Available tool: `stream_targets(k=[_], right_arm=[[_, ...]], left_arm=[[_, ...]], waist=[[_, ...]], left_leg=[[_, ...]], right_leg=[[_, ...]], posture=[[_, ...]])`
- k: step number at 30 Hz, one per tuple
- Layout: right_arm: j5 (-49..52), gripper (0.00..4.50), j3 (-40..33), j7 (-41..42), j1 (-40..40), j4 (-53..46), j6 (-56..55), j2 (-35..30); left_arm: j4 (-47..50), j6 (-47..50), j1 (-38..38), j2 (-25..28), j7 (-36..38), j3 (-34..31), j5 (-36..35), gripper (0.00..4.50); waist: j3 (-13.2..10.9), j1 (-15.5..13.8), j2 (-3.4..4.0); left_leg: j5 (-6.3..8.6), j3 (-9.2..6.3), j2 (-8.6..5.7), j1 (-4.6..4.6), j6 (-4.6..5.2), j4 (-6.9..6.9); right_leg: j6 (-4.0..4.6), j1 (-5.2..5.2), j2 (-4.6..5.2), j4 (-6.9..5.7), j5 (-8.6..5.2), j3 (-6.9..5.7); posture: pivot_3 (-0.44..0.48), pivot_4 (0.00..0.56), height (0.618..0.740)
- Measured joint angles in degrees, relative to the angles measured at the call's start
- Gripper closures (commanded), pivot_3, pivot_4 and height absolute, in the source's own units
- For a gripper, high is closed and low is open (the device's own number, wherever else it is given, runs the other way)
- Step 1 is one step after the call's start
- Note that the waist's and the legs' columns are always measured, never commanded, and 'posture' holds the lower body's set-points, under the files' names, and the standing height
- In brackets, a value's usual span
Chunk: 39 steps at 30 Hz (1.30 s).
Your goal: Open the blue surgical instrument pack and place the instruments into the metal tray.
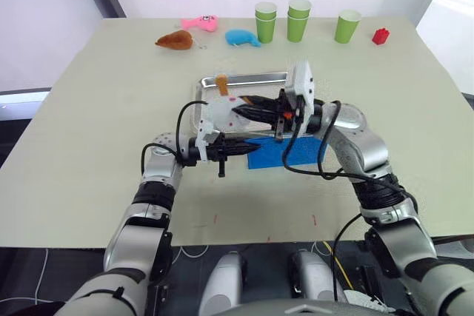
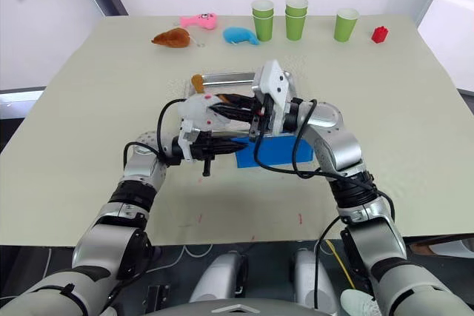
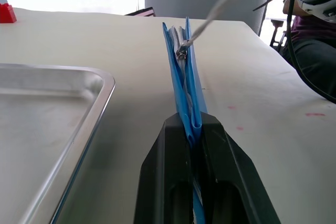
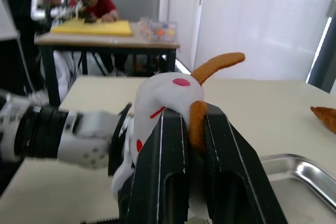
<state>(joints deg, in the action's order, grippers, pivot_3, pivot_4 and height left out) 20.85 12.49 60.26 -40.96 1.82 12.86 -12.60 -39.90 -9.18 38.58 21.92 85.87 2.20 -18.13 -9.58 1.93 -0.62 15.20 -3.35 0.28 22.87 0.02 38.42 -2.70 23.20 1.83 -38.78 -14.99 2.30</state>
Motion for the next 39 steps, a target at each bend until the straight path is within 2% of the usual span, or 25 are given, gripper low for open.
stream_targets(k=[7, 13, 14, 15, 18, 20, 22, 27, 31, 35, 39], right_arm=[[-4.5, 4.27, 6.03, 8.12, 5.62, -1.76, -7.23, -5.74], [-12.92, 4.27, 10.3, 9.32, 7.76, 3.15, -23.41, -6.97], [-14.26, 3.63, 10.54, 9.14, 7.85, 4.49, -26.55, -7.13], [-15.21, 3.34, 10.78, 9.03, 7.87, 5.45, -28.91, -7.33], [-16.4, 1.78, 11.2, 9.14, 8.26, 7.32, -33.63, -7.74], [-15.35, 1.05, 11.07, 9.35, 8.83, 7.27, -33.62, -7.73], [-11.67, 0.05, 9.47, 9.44, 9.58, 6.0, -31.84, -7.94], [-5.38, 0.05, 5.86, 10.04, 10.08, 0.14, -24.45, -11.35], [1.33, 0.05, 0.14, 8.58, 9.96, -3.03, -14.9, -14.08], [6.92, 0.05, -5.23, 10.74, 9.1, -0.04, -5.66, -19.53], [6.73, 0.05, -6.78, 13.36, 8.18, 7.09, -3.87, -21.78]], left_arm=[[0.03, -0.1, -0.11, 0.04, 0.01, 0.01, 0.02, 4.5], [0.34, -0.1, -0.18, 0.0, 0.13, 0.15, 0.04, 4.5], [0.34, -0.1, -0.19, -0.01, 0.16, 0.18, 0.03, 4.5], [0.34, -0.1, -0.18, -0.01, 0.16, 0.21, 0.04, 4.5], [0.34, -0.14, -0.16, -0.01, 0.17, 0.37, 0.07, 4.5], [0.33, -0.46, -0.11, -0.01, 0.21, 0.54, 0.14, 4.5], [0.31, -1.25, -0.08, -0.04, 0.32, 0.68, 0.36, 4.5], [0.32, -1.74, -0.05, -0.11, 0.64, 0.82, 0.52, 4.5], [0.33, -2.13, -0.01, -0.1, 0.68, 1.09, 0.61, 4.5], [0.36, -2.49, 0.0, -0.12, 0.68, 1.3, 0.61, 4.5], [0.43, -2.54, -0.02, -0.11, 0.67, 1.32, 0.63, 4.5]], waist=[[0.0, 0.12, 0.0], [0.0, 0.05, -0.01], [0.0, 0.03, -0.01], [0.0, 0.03, -0.01], [0.0, 0.02, -0.01], [0.0, -0.05, -0.01], [0.0, -0.13, -0.01], [0.0, -0.3, -0.01], [0.01, -0.42, -0.01], [0.01, -0.58, -0.01], [0.0, -0.61, -0.01]], left_leg=[[0.0, 0.01, 0.0, -0.02, 0.0, 0.0], [0.0, 0.03, 0.0, -0.02, 0.0, 0.03], [0.0, 0.03, 0.0, -0.02, 0.0, 0.03], [0.0, 0.02, 0.0, -0.03, 0.0, 0.03], [0.0, 0.02, 0.0, -0.03, -0.01, 0.03], [-0.01, 0.01, 0.0, -0.03, -0.01, 0.03], [0.0, 0.01, 0.0, -0.03, -0.01, 0.04], [0.0, 0.0, 0.0, -0.04, 0.0, 0.04], [0.0, 0.0, 0.0, -0.04, 0.0, 0.05], [0.0, 0.02, 0.0, -0.05, 0.0, 0.04], [0.0, 0.13, 0.0, -0.06, 0.01, 0.05]], right_leg=[[0.0, 0.0, -0.01, -0.02, 0.0, 0.01], [-0.01, -0.02, 0.0, 0.0, 0.0, 0.01], [-0.01, -0.03, 0.0, -0.01, 0.0, 0.01], [-0.01, -0.03, 0.0, -0.01, 0.0, 0.01], [-0.01, -0.03, 0.0, -0.01, 0.0, 0.01], [-0.01, -0.04, 0.0, 0.0, 0.0, 0.01], [-0.01, -0.04, 0.02, 0.0, 0.0, 0.02], [-0.01, -0.05, 0.01, 0.0, 0.0, 0.01], [-0.01, -0.07, 0.02, 0.0, 0.0, 0.01], [0.0, -0.08, 0.01, 0.02, 0.0, 0.02], [-0.01, -0.08, 0.0, 0.01, 0.0, 0.03]], posture=[[0.0, 0.15, 0.74], [0.0, 0.15, 0.74], [0.0, 0.15, 0.74], [0.0, 0.15, 0.74], [0.0, 0.15, 0.74], [0.0, 0.15, 0.74], [0.0, 0.15, 0.74], [0.0, 0.15, 0.74], [0.0, 0.15, 0.74], [0.0, 0.15, 0.74], [0.0, 0.15, 0.74]])
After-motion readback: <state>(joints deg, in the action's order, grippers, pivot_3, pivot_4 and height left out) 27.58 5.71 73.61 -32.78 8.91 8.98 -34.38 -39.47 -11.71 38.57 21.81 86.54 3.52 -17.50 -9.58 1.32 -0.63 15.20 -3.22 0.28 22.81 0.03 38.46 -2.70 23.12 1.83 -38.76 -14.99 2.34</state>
